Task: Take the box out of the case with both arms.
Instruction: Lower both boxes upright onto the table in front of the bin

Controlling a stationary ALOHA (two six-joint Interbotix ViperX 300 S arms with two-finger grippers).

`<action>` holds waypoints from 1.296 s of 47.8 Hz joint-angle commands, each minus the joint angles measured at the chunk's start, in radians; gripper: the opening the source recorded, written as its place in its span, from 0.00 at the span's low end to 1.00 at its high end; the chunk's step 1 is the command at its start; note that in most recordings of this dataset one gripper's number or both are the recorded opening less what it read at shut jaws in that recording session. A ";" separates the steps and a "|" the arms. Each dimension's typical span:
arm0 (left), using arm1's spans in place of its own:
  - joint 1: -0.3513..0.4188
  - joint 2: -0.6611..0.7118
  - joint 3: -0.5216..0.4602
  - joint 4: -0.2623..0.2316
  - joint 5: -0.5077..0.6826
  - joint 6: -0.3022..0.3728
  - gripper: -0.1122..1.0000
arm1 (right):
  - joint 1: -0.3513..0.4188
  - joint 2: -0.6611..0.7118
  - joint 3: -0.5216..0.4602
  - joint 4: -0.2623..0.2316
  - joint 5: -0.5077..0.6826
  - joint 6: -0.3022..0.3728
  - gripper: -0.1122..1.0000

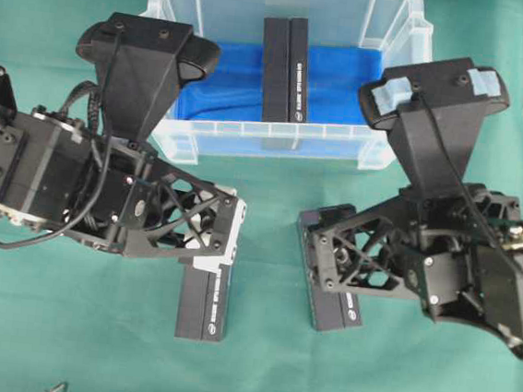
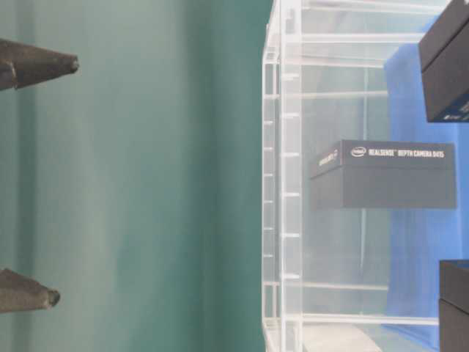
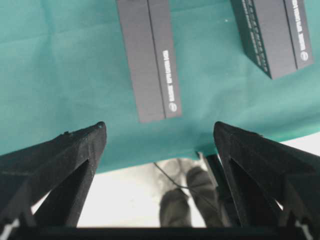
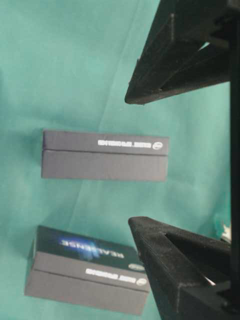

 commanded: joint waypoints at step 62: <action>-0.034 -0.052 0.025 -0.002 0.014 -0.020 0.91 | 0.015 -0.077 0.023 0.063 0.086 -0.052 0.92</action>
